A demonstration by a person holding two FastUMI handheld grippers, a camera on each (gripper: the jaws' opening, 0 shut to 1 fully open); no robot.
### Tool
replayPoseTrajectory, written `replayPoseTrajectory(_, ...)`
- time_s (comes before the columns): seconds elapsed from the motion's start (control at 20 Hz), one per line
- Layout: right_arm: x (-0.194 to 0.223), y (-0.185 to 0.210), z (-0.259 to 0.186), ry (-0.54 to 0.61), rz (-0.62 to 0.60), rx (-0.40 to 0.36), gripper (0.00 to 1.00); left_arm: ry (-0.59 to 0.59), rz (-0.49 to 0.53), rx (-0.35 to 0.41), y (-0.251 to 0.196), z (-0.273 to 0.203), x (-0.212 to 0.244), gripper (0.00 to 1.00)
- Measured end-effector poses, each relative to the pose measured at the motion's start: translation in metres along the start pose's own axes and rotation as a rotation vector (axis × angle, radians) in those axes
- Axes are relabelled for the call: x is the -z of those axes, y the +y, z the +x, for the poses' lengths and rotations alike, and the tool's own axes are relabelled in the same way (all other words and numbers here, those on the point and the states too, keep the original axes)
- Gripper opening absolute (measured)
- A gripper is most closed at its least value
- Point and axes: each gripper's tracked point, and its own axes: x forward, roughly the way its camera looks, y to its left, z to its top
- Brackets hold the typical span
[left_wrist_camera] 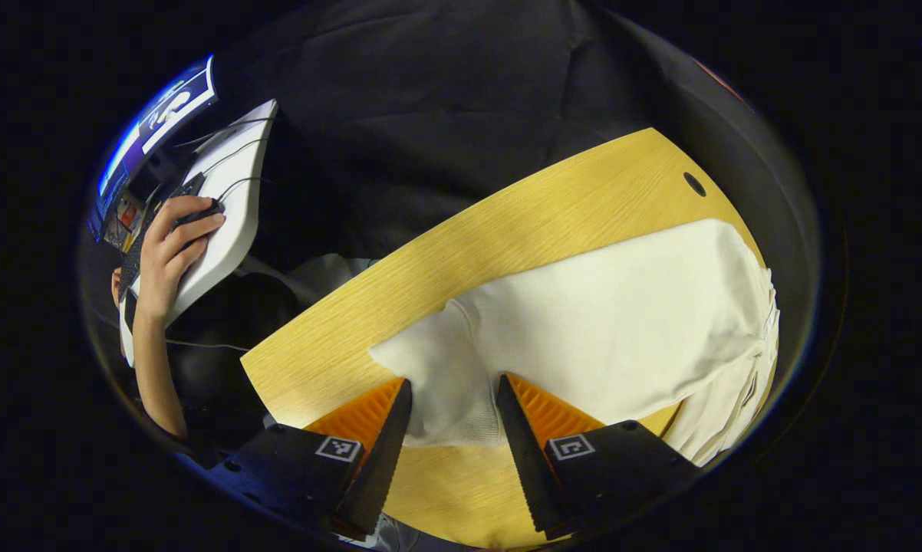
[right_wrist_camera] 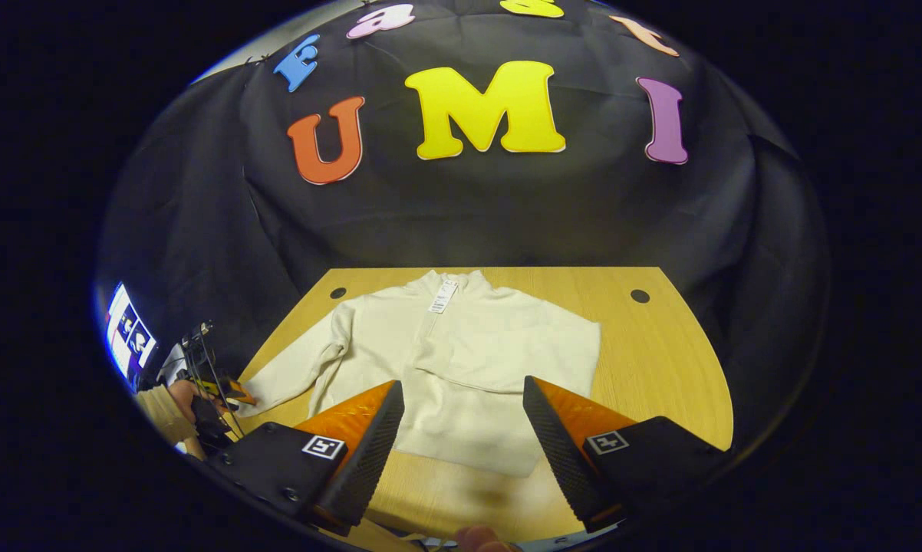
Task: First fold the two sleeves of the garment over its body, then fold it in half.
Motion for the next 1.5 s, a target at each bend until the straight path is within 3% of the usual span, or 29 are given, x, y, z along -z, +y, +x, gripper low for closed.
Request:
replayPoseTrajectory(0.05, -0.002, 0.001, 0.000, -0.006, -0.001, -0.006, 0.98, 0.008, -0.005, 0.000, 0.000, 0.001, 0.000, 0.72)
replayPoseTrajectory(0.15, -0.005, 0.000, 0.000, -0.023, -0.007, -0.009, 0.98, 0.010, 0.014, 0.010, -0.004, -0.001, -0.003, 0.71)
replayPoseTrajectory(0.25, -0.012, -0.001, -0.002, -0.052, -0.013, -0.012, 0.94, 0.007, 0.027, 0.023, -0.009, -0.001, -0.003, 0.52)
replayPoseTrajectory(0.35, -0.021, -0.003, -0.005, -0.090, -0.017, -0.011, 0.98, 0.011, 0.038, 0.024, -0.012, -0.002, -0.004, 0.27)
replayPoseTrajectory(0.55, -0.033, -0.013, -0.014, -0.147, -0.036, -0.003, 0.98, 0.015, 0.053, 0.011, -0.014, -0.004, -0.002, 0.11)
replayPoseTrajectory(0.8, -0.034, -0.026, -0.018, -0.155, -0.030, 0.004, 0.98, -0.038, 0.069, 0.014, -0.024, -0.027, -0.014, 0.05)
replayPoseTrajectory(1.0, -0.033, -0.038, -0.025, -0.168, -0.031, 0.017, 0.98, -0.130, 0.130, 0.064, -0.054, -0.066, -0.039, 0.05)
replayPoseTrajectory(1.5, -0.036, -0.068, -0.034, -0.183, 0.022, 0.032, 0.98, -0.311, 0.323, 0.246, -0.217, -0.161, -0.074, 0.04)
